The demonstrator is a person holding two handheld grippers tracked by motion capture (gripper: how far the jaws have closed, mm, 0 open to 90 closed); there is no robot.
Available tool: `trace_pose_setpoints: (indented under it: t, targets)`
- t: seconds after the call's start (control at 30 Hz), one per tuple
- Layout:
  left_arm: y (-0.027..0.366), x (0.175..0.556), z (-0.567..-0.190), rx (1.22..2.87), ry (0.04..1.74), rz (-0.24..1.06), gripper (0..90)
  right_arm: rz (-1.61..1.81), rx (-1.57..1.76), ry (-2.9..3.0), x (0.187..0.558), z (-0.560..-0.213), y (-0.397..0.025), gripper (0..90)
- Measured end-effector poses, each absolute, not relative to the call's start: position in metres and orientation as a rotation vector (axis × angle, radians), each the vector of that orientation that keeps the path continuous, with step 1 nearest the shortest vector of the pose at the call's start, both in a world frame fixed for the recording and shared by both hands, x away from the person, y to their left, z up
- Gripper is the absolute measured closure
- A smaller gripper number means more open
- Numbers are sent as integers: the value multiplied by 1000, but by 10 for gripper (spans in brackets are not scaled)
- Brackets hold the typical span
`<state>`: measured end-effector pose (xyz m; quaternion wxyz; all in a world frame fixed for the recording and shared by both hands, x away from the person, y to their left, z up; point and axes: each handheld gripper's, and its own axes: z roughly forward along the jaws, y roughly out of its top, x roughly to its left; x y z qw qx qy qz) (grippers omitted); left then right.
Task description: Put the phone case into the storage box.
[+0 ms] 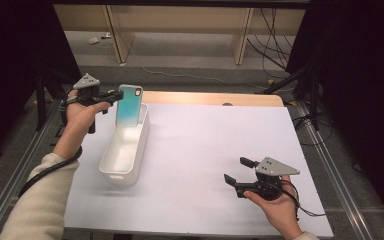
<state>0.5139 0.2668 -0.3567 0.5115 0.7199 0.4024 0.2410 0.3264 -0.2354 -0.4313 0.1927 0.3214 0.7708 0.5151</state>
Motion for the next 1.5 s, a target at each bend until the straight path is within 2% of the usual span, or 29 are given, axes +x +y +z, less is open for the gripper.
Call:
trace_pose_setpoints:
  t: [1.5]
  targets:
    - [257, 532, -368, 1749, 992, 554, 822, 1478, 882, 2141, 329, -433, -234, 207]
